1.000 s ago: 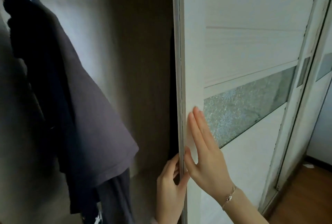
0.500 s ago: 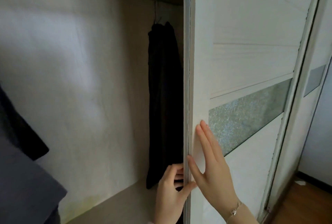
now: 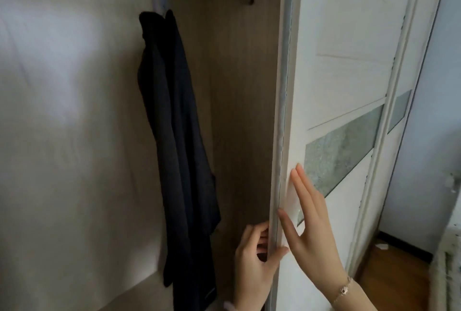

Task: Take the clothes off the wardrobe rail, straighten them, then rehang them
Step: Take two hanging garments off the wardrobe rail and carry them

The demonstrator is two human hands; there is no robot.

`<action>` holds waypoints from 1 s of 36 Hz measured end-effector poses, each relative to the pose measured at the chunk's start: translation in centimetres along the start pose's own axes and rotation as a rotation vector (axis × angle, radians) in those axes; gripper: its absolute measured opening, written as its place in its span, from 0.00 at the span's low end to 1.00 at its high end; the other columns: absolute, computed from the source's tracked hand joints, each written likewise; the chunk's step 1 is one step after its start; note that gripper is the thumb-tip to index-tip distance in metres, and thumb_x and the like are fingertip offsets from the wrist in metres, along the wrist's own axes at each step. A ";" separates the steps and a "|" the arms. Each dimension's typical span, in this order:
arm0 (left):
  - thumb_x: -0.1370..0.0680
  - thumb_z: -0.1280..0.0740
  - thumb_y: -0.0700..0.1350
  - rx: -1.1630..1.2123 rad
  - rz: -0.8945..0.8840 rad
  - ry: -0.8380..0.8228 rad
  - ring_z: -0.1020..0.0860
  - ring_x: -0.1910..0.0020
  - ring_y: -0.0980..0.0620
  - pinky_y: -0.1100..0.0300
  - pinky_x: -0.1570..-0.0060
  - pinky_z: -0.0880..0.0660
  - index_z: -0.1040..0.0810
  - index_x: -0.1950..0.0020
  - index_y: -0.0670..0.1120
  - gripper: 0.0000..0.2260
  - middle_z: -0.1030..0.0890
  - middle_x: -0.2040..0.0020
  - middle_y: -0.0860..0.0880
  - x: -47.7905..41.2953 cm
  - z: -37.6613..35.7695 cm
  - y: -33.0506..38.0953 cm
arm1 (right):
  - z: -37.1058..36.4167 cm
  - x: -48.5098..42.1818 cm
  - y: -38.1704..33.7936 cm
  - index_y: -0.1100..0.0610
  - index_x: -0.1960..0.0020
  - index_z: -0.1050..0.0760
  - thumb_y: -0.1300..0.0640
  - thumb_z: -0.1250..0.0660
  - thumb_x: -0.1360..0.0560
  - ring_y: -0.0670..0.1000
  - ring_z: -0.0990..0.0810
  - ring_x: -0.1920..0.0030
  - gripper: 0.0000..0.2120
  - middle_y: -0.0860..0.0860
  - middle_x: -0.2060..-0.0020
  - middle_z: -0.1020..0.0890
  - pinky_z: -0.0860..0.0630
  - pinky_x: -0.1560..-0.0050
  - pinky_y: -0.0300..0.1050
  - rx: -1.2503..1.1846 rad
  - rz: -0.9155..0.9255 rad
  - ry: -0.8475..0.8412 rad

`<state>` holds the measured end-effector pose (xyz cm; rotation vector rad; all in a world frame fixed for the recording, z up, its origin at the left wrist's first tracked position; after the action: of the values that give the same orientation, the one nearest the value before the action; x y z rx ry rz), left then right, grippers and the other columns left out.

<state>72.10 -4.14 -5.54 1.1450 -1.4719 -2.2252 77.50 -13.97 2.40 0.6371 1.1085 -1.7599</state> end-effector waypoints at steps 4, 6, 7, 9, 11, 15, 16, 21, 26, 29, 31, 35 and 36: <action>0.44 0.36 0.78 0.047 -0.010 -0.022 0.22 0.46 0.65 0.71 0.53 0.21 0.25 0.50 0.75 0.24 0.22 0.48 0.59 -1.6 -1.9 -0.3 | 0.2 -1.0 2.4 0.43 0.24 0.50 0.59 0.33 0.25 0.37 0.47 0.26 0.38 0.34 0.25 0.48 0.51 0.30 0.26 0.016 -0.031 0.017; 0.44 0.36 0.79 0.035 -0.004 -0.011 0.22 0.45 0.64 0.69 0.52 0.20 0.28 0.49 0.79 0.24 0.22 0.48 0.60 -1.8 -2.4 -0.7 | 0.3 -1.2 3.0 0.44 0.24 0.49 0.58 0.33 0.25 0.39 0.47 0.25 0.36 0.36 0.25 0.47 0.50 0.29 0.27 0.015 -0.016 0.007; 0.45 0.37 0.79 0.026 0.008 -0.003 0.23 0.44 0.64 0.68 0.52 0.20 0.31 0.48 0.81 0.26 0.22 0.48 0.60 -1.7 -2.4 -0.9 | 0.4 -1.1 3.1 0.45 0.24 0.49 0.57 0.33 0.25 0.40 0.46 0.25 0.36 0.37 0.25 0.47 0.50 0.29 0.28 0.013 -0.001 0.004; 0.47 0.37 0.80 0.019 0.029 0.004 0.24 0.44 0.67 0.70 0.52 0.20 0.33 0.48 0.82 0.27 0.23 0.48 0.60 -1.8 -2.1 -1.3 | 0.2 -1.0 2.9 0.46 0.24 0.49 0.56 0.35 0.25 0.42 0.46 0.25 0.35 0.38 0.25 0.47 0.49 0.27 0.32 0.011 0.029 0.014; 0.48 0.36 0.79 0.013 0.003 -0.002 0.24 0.45 0.67 0.71 0.53 0.21 0.31 0.49 0.81 0.27 0.23 0.48 0.59 -2.0 -1.8 -1.3 | 0.1 -1.0 2.8 0.45 0.24 0.49 0.57 0.35 0.26 0.42 0.46 0.25 0.36 0.38 0.25 0.47 0.48 0.27 0.33 0.001 0.029 0.032; 0.48 0.37 0.80 -0.054 0.008 -0.009 0.23 0.45 0.66 0.70 0.53 0.21 0.32 0.49 0.82 0.27 0.23 0.49 0.60 -1.8 -2.2 -0.2 | 0.1 -0.9 2.6 0.48 0.25 0.46 0.57 0.36 0.26 0.42 0.45 0.25 0.34 0.38 0.25 0.47 0.46 0.27 0.35 -0.010 0.038 0.075; 0.48 0.37 0.80 -0.096 0.038 -0.027 0.24 0.44 0.67 0.70 0.52 0.21 0.33 0.50 0.82 0.27 0.23 0.49 0.61 -1.9 -1.6 0.1 | 0.2 -1.0 2.4 0.50 0.25 0.45 0.56 0.37 0.26 0.42 0.44 0.25 0.32 0.39 0.25 0.46 0.45 0.27 0.36 -0.006 0.041 0.086; 0.18 0.39 0.49 -0.575 0.095 -0.032 0.22 0.42 0.58 0.70 0.50 0.22 0.31 0.30 0.62 0.18 0.27 0.29 0.48 -3.4 0.5 2.7 | 1.6 -2.5 -1.8 0.52 0.36 0.28 0.56 0.42 0.27 0.48 0.33 0.30 0.20 0.49 0.33 0.29 0.38 0.29 0.45 -0.077 0.185 0.211; 0.18 0.47 0.37 -0.964 0.202 0.000 0.25 0.38 0.44 0.56 0.42 0.27 0.25 0.37 0.43 0.15 0.32 0.30 0.34 -5.9 4.1 9.1 | 2.3 -7.2 -7.0 0.41 0.38 0.28 0.57 0.41 0.27 0.36 0.28 0.37 0.21 0.37 0.39 0.25 0.34 0.33 0.33 -0.360 0.341 0.126; 0.21 0.40 0.51 -0.846 0.010 0.069 0.23 0.42 0.63 0.71 0.36 0.30 0.24 0.46 0.69 0.12 0.26 0.42 0.65 -4.3 9.2 12.5 | 1.7 -11.5 -8.5 0.32 0.38 0.34 0.57 0.37 0.25 0.27 0.32 0.40 0.23 0.25 0.42 0.28 0.34 0.41 0.22 -0.576 0.227 0.024; 0.28 0.38 0.57 -0.686 -0.142 0.164 0.20 0.51 0.66 0.75 0.48 0.25 0.25 0.54 0.76 0.11 0.22 0.52 0.70 -4.5 13.2 16.5 | 1.2 -14.5 -9.7 0.31 0.41 0.35 0.60 0.36 0.25 0.27 0.31 0.42 0.25 0.26 0.45 0.27 0.33 0.45 0.25 -0.684 0.173 -0.025; 0.25 0.31 0.43 -0.503 -0.317 0.396 0.19 0.58 0.63 0.72 0.53 0.24 0.19 0.55 0.60 0.10 0.17 0.56 0.60 -7.0 17.7 23.5 | -0.1 -20.6 -11.9 0.43 0.40 0.29 0.63 0.37 0.24 0.38 0.25 0.42 0.19 0.38 0.45 0.23 0.30 0.38 0.38 -0.938 0.045 -0.139; 0.24 0.32 0.38 -0.522 -0.311 0.456 0.20 0.58 0.64 0.72 0.53 0.24 0.19 0.54 0.57 0.12 0.17 0.57 0.58 -8.1 18.8 24.6 | -0.6 -22.2 -12.3 0.45 0.40 0.29 0.64 0.37 0.24 0.41 0.24 0.42 0.18 0.41 0.46 0.22 0.29 0.38 0.40 -0.981 0.011 -0.155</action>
<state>58.77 1.74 22.96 1.6126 -0.5225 -2.1334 76.04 -1.88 24.69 -0.0977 1.6395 -1.0205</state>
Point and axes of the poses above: each hand's wrist, its own x-axis away from the middle knuckle, its own z-axis out of the back of the hand, y = z × x, the point moved 4 cm from there along -x, towards the middle knuckle
